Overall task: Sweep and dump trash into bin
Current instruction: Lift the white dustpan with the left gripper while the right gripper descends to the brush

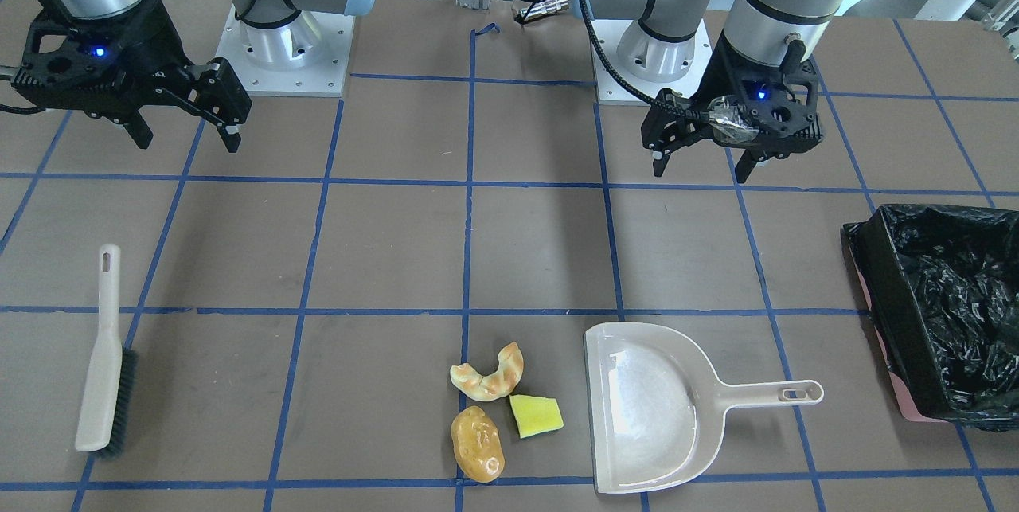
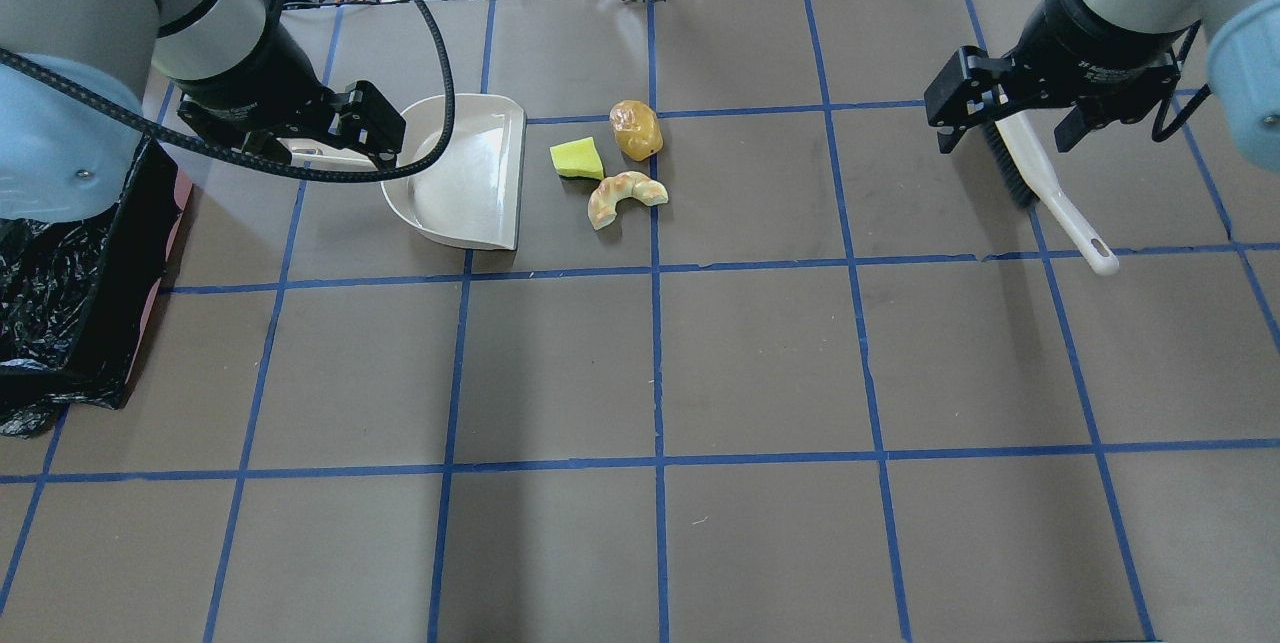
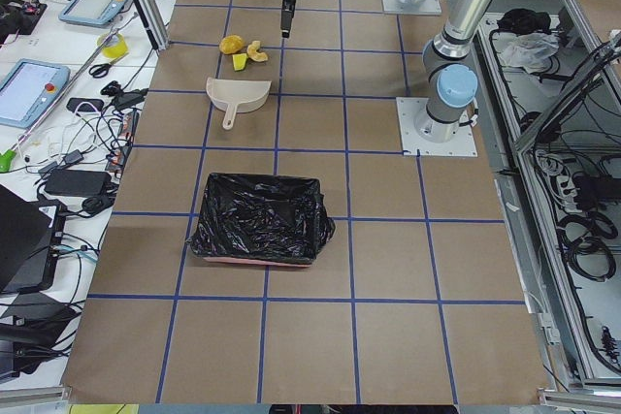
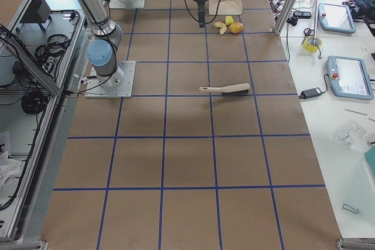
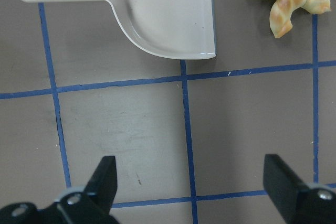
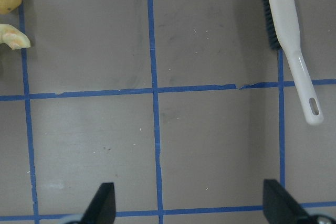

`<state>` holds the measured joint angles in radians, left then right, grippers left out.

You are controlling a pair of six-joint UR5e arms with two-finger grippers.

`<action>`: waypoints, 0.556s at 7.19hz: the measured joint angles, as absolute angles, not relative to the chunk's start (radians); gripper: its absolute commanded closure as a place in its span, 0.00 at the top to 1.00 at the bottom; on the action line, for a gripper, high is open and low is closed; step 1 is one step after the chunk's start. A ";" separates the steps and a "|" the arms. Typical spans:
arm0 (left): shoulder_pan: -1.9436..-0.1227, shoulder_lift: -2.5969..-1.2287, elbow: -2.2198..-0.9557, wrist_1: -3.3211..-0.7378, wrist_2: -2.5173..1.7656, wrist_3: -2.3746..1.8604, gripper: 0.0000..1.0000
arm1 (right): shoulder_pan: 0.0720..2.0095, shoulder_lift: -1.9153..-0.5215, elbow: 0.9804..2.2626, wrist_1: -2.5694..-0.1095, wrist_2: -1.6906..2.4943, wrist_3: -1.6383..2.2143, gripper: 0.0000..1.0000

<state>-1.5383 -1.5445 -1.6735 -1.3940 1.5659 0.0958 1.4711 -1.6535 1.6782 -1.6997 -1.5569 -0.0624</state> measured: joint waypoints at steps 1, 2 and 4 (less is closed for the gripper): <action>-1.538 -1.541 -1.670 -1.406 1.567 0.091 1.00 | 1.471 -1.653 1.678 -1.697 -1.558 -0.065 1.00; -1.537 -1.535 -1.665 -1.423 1.565 0.090 1.00 | 1.471 -1.648 1.678 -1.694 -1.561 -0.071 1.00; -1.520 -1.533 -1.658 -1.431 1.568 0.142 1.00 | 1.467 -1.623 1.676 -1.684 -1.562 -0.099 1.00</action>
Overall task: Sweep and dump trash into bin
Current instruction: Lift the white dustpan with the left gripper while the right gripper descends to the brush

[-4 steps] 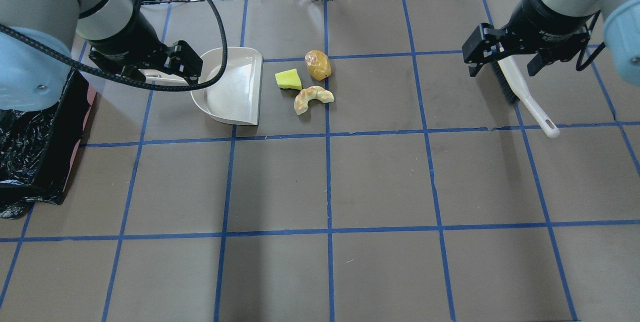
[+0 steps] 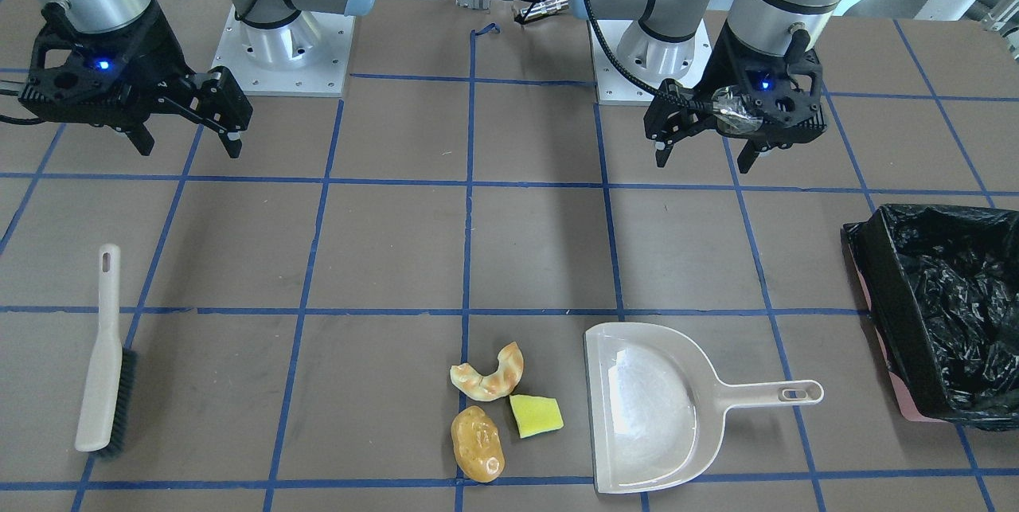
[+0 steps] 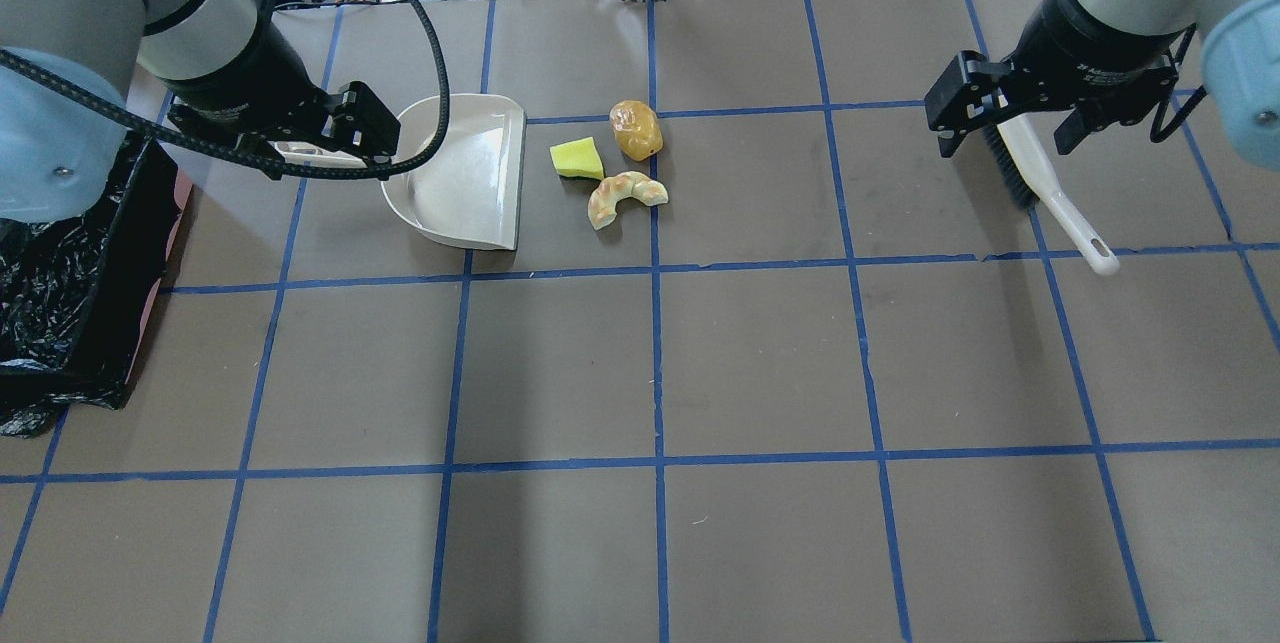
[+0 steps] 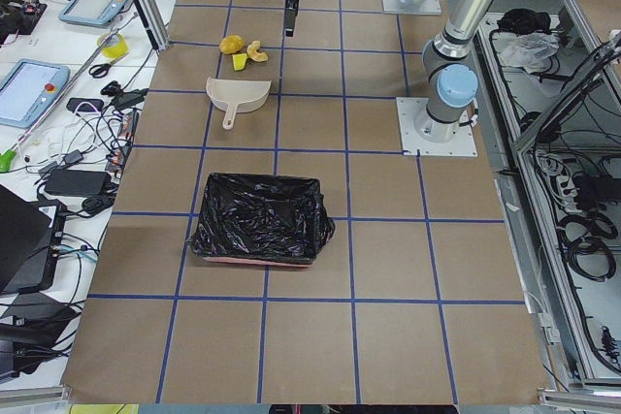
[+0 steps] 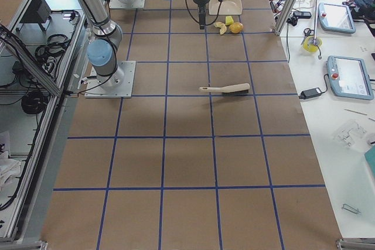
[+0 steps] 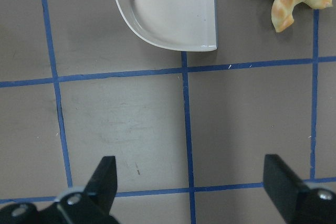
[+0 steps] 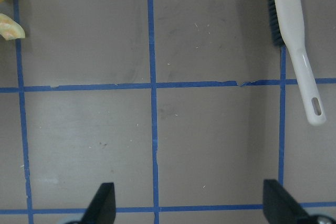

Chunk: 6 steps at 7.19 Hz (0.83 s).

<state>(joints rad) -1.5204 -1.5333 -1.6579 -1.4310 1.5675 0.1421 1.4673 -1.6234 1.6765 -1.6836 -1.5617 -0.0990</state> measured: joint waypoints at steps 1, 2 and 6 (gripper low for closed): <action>-1.484 -1.538 -1.646 -1.433 1.567 0.260 1.00 | 1.458 -1.588 1.670 -1.665 -1.568 -0.161 1.00; -1.445 -1.547 -1.643 -1.433 1.566 0.400 1.00 | 1.438 -1.540 1.654 -1.659 -1.577 -0.230 1.00; -1.318 -1.686 -1.658 -1.338 1.569 1.089 1.00 | 1.309 -1.309 1.620 -1.802 -1.740 -0.524 1.00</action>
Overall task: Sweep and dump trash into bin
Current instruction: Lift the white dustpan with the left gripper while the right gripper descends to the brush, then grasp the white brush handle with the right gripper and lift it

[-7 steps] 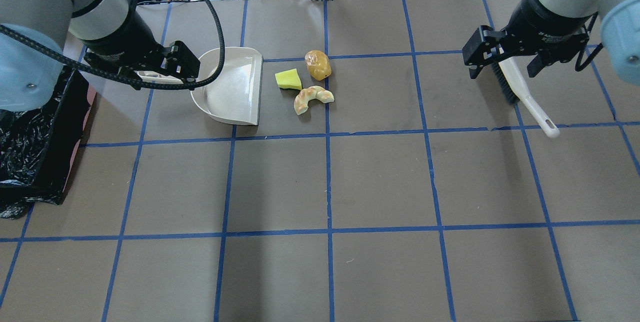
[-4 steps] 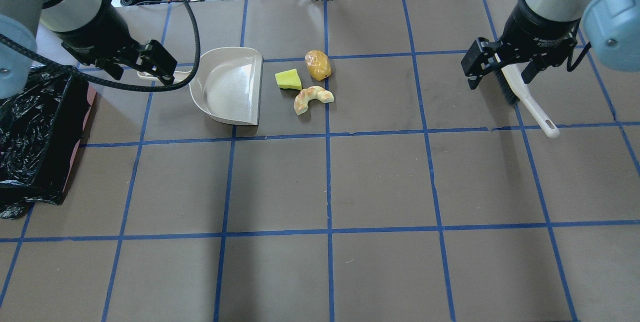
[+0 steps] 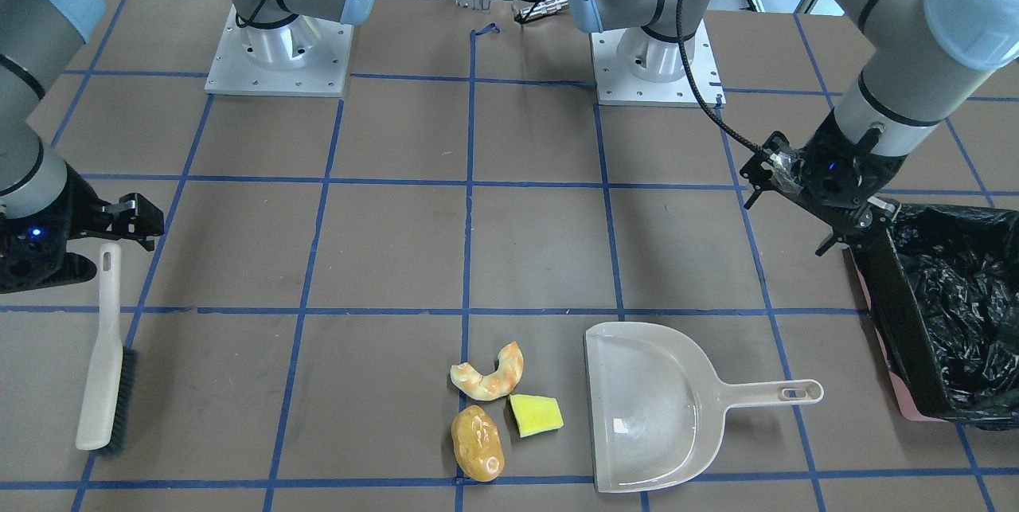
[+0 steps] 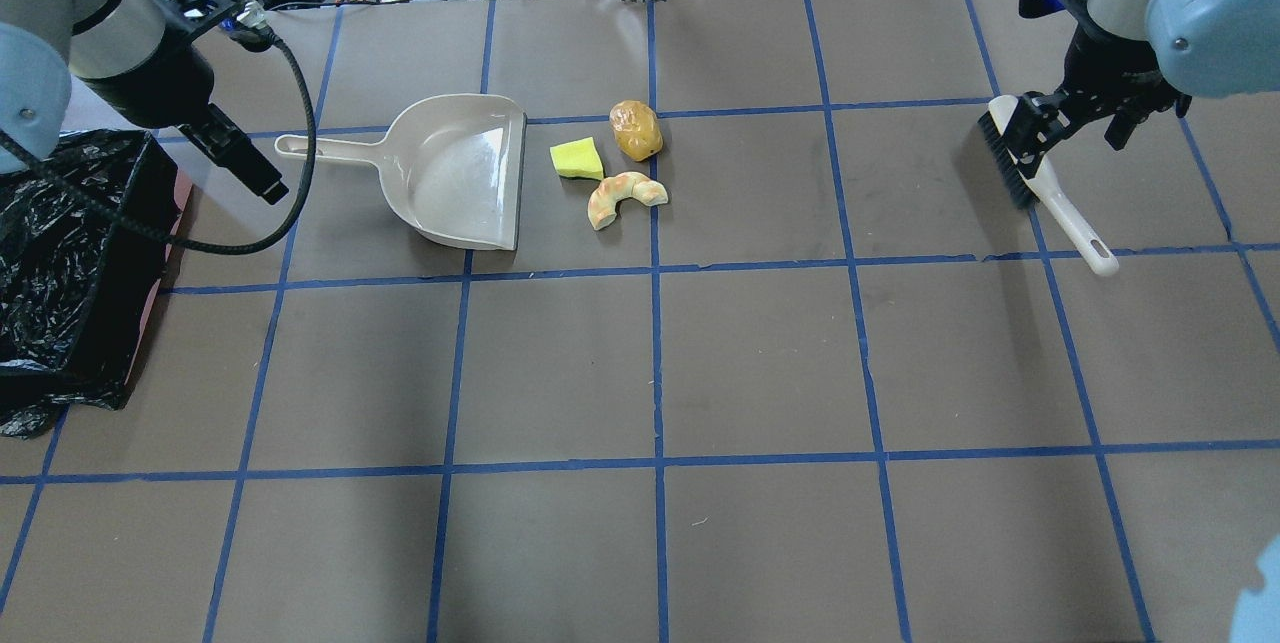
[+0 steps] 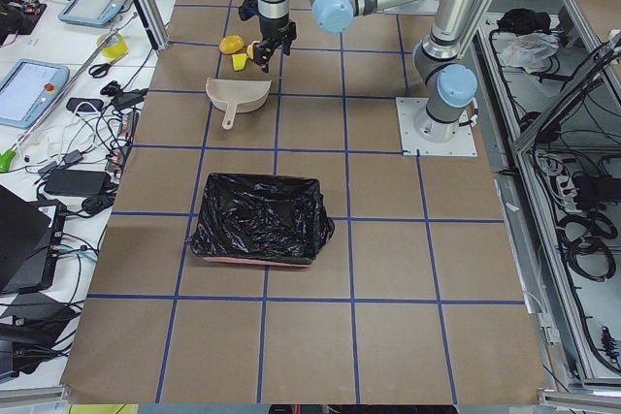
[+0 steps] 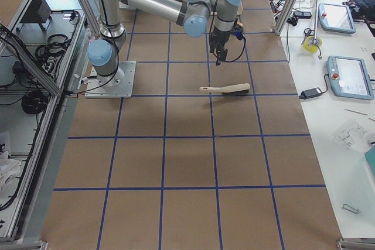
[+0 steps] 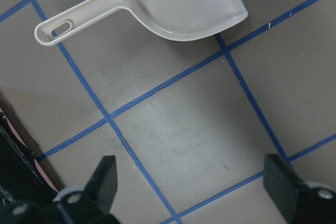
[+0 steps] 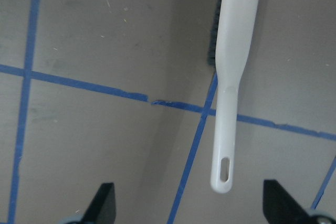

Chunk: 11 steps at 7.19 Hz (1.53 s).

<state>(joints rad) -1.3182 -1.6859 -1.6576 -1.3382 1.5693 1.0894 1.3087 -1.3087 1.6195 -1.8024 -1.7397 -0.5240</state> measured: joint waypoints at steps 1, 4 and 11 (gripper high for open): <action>-1.303 -1.732 -1.652 -1.301 1.570 1.270 1.00 | 1.268 -1.245 1.623 -1.849 -1.746 -0.602 1.00; -1.297 -1.879 -1.598 -1.175 1.575 1.542 1.00 | 1.216 -1.171 1.683 -1.906 -1.749 -0.684 0.96; -1.312 -2.050 -1.514 -1.121 1.590 1.748 1.00 | 1.208 -1.165 1.738 -1.933 -1.776 -0.683 0.22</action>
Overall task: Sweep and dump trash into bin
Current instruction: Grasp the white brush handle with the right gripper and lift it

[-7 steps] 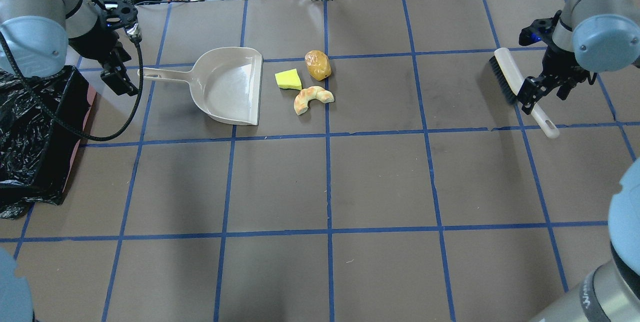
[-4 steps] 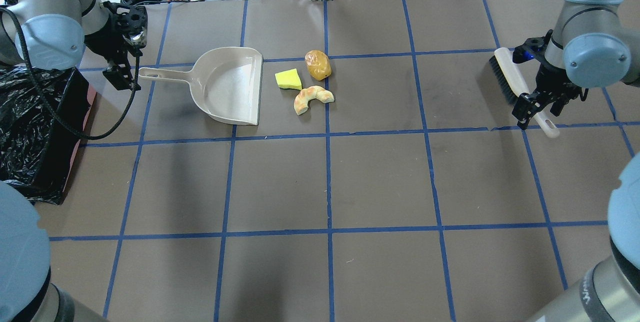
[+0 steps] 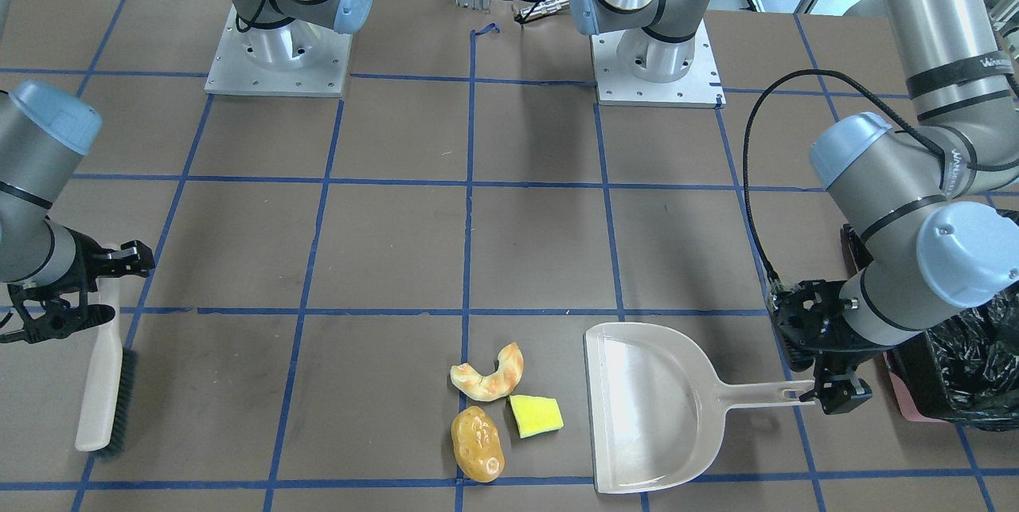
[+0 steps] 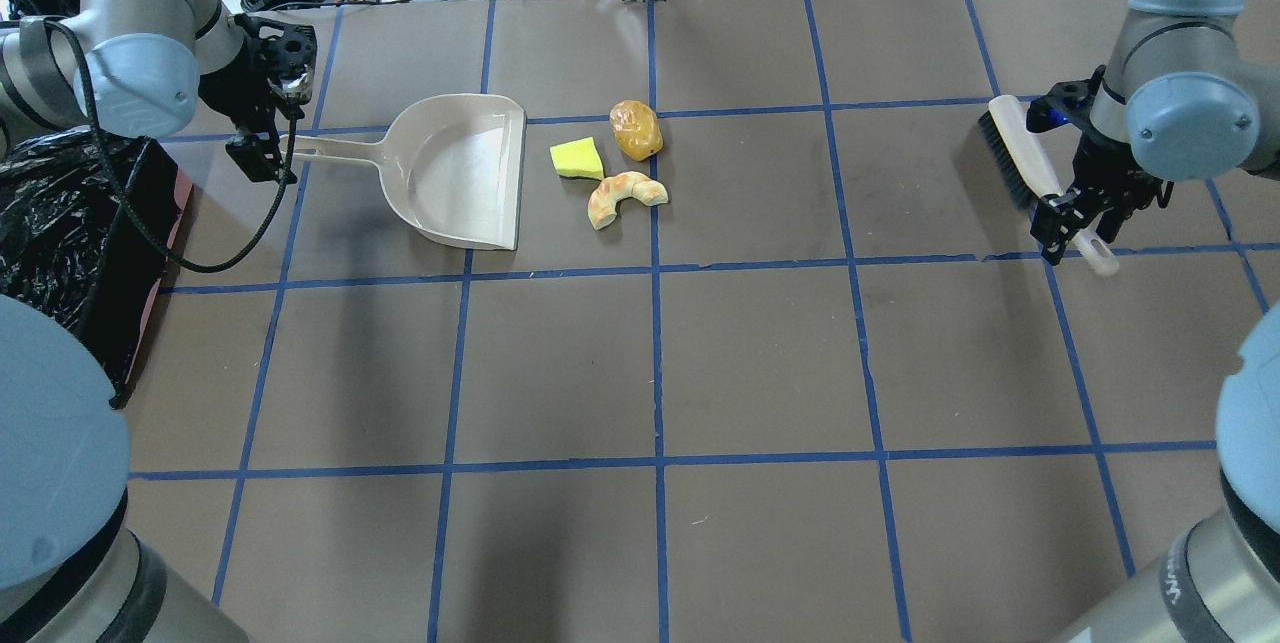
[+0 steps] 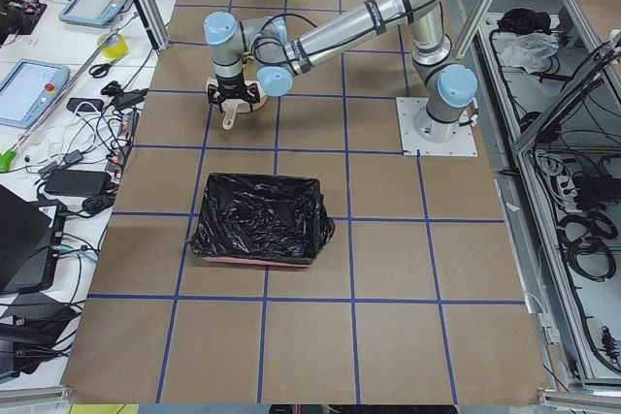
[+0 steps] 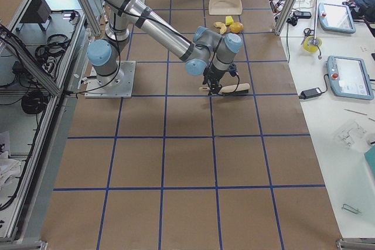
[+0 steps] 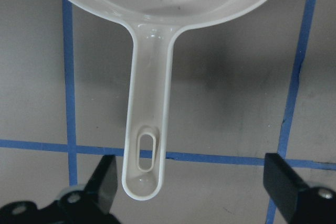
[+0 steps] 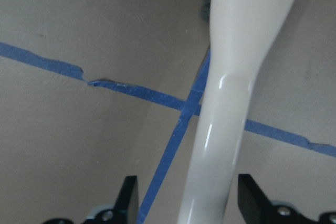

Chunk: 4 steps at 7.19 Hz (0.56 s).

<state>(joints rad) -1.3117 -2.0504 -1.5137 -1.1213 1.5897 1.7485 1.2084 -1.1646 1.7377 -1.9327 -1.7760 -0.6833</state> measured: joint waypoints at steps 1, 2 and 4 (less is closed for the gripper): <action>-1.316 -2.068 -1.502 -1.109 1.590 1.752 1.00 | 1.208 -1.165 1.737 -1.933 -1.789 -0.676 0.05; -1.323 -2.088 -1.485 -1.101 1.589 1.763 1.00 | 1.207 -1.166 1.734 -1.932 -1.798 -0.662 0.00; -1.335 -2.115 -1.460 -1.095 1.589 1.785 1.00 | 1.211 -1.180 1.722 -1.920 -1.805 -0.610 0.00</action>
